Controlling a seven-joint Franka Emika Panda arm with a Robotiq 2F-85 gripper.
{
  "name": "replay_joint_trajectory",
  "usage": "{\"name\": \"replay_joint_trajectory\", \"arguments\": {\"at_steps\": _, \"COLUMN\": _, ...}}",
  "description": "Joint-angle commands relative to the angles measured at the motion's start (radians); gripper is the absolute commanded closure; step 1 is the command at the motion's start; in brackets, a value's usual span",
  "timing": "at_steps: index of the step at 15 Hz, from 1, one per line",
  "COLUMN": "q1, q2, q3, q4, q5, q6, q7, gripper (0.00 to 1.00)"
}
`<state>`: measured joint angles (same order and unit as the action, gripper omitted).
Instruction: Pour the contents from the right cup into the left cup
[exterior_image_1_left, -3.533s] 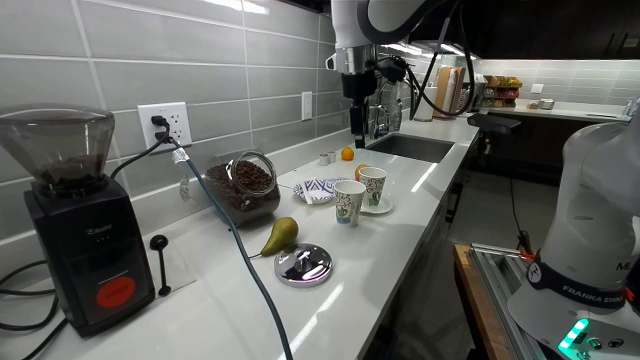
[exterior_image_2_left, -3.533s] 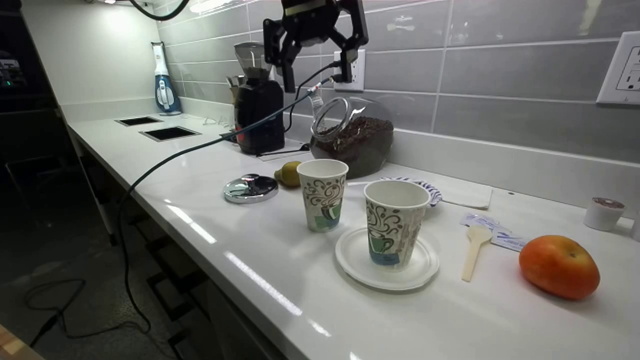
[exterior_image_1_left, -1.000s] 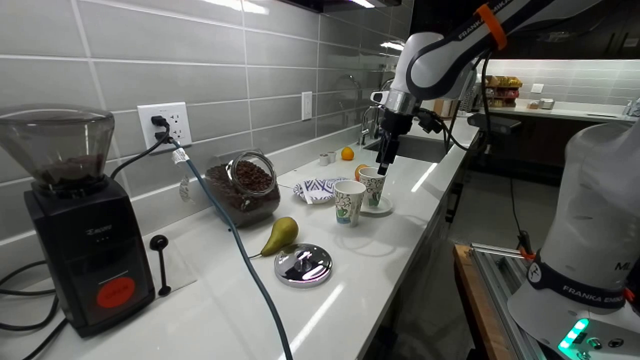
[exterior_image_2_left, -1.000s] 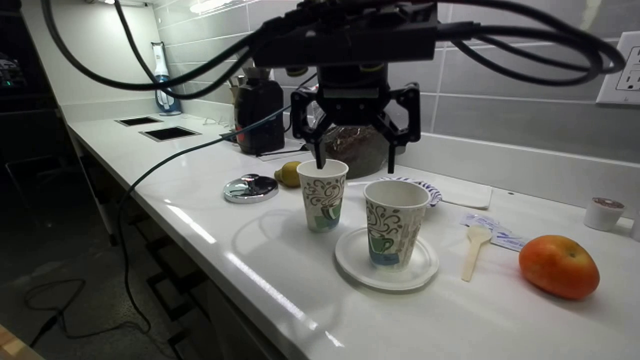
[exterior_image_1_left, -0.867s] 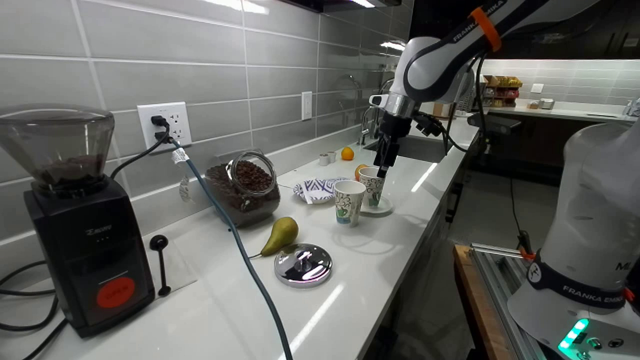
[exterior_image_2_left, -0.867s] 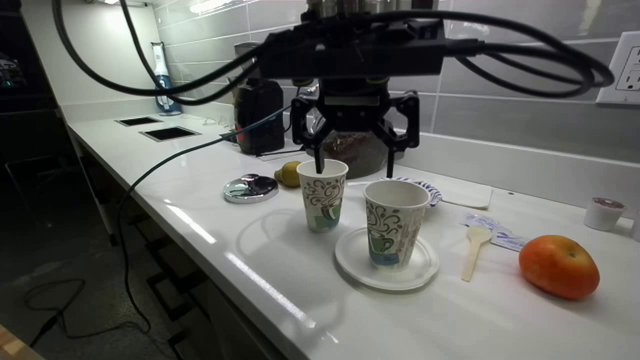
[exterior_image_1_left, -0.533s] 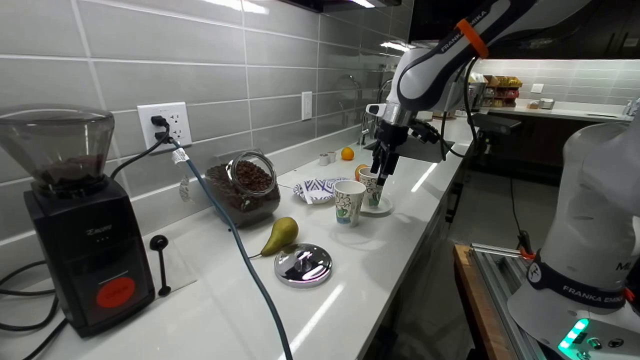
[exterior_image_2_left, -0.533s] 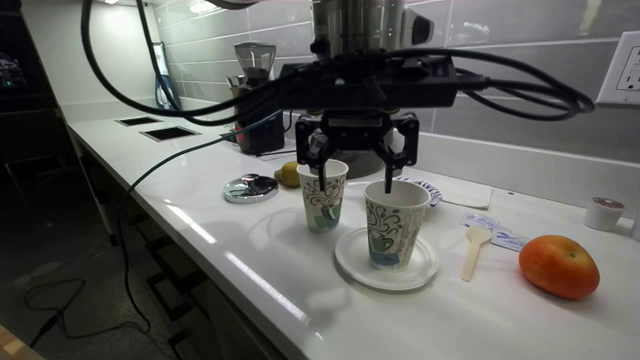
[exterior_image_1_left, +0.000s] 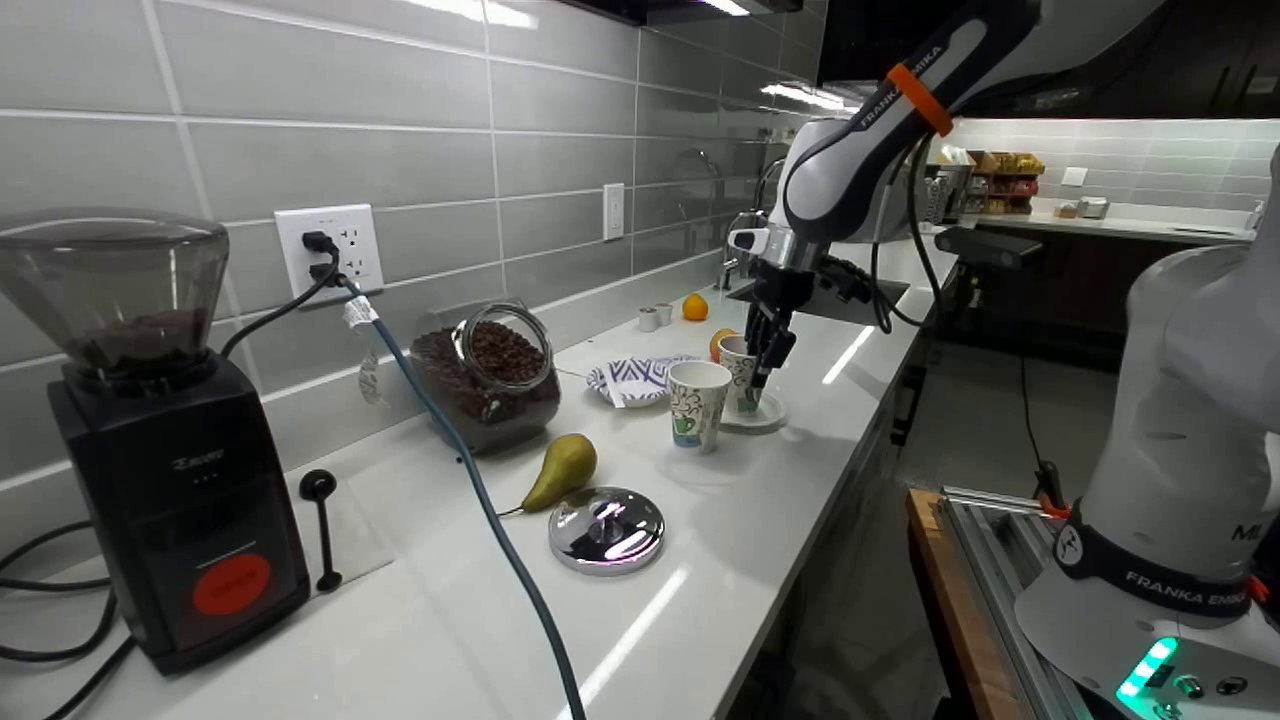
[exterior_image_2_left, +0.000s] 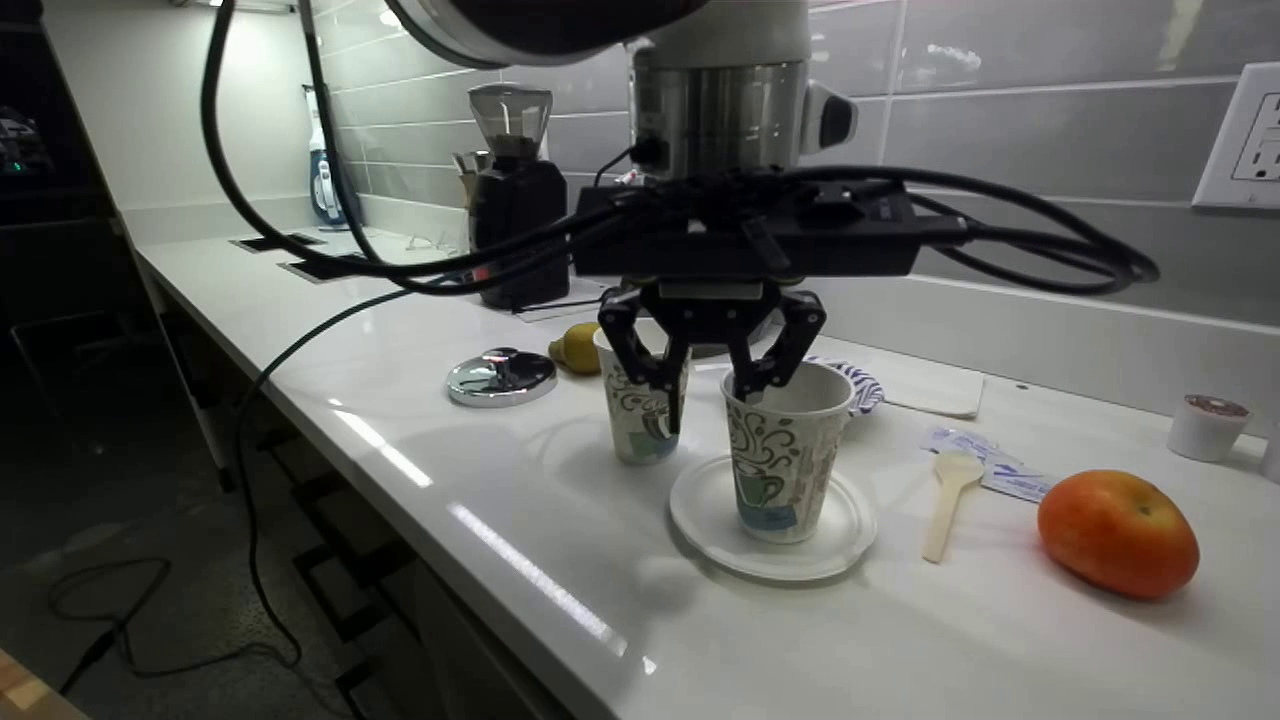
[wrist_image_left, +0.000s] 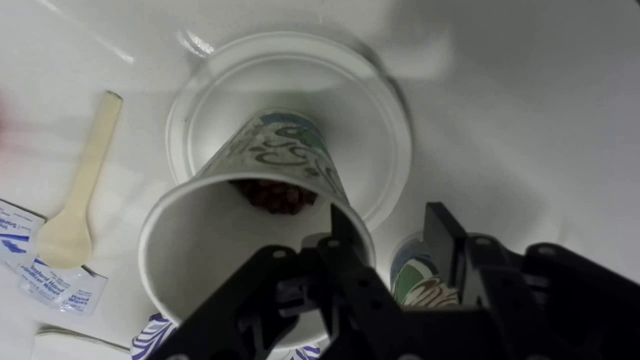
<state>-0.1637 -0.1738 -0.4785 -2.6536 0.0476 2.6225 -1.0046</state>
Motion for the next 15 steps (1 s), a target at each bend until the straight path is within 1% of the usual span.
{"name": "replay_joint_trajectory", "arguments": {"at_steps": 1, "q1": -0.032, "q2": 0.022, "q3": 0.028, "q4": 0.004, "q5": 0.016, "q6": 0.020, "q7": -0.031, "gripper": 0.66}}
{"name": "replay_joint_trajectory", "arguments": {"at_steps": 3, "q1": -0.041, "q2": 0.023, "q3": 0.034, "q4": 0.003, "q5": 0.012, "q6": 0.021, "q7": -0.027, "gripper": 0.83}}
{"name": "replay_joint_trajectory", "arguments": {"at_steps": 4, "q1": -0.044, "q2": 0.022, "q3": 0.037, "q4": 0.002, "q5": 0.012, "q6": 0.021, "q7": -0.026, "gripper": 0.94}}
{"name": "replay_joint_trajectory", "arguments": {"at_steps": 5, "q1": -0.046, "q2": 0.021, "q3": 0.040, "q4": 0.002, "q5": 0.011, "q6": 0.022, "q7": -0.023, "gripper": 0.99}}
{"name": "replay_joint_trajectory", "arguments": {"at_steps": 12, "q1": -0.070, "q2": 0.004, "q3": 0.082, "q4": 0.000, "q5": -0.035, "q6": 0.006, "q7": 0.046, "gripper": 0.99}}
{"name": "replay_joint_trajectory", "arguments": {"at_steps": 14, "q1": -0.089, "q2": -0.011, "q3": 0.101, "q4": 0.002, "q5": -0.083, "q6": -0.002, "q7": 0.094, "gripper": 0.99}}
{"name": "replay_joint_trajectory", "arguments": {"at_steps": 15, "q1": -0.103, "q2": -0.022, "q3": 0.114, "q4": 0.004, "q5": -0.126, "q6": -0.011, "q7": 0.129, "gripper": 0.99}}
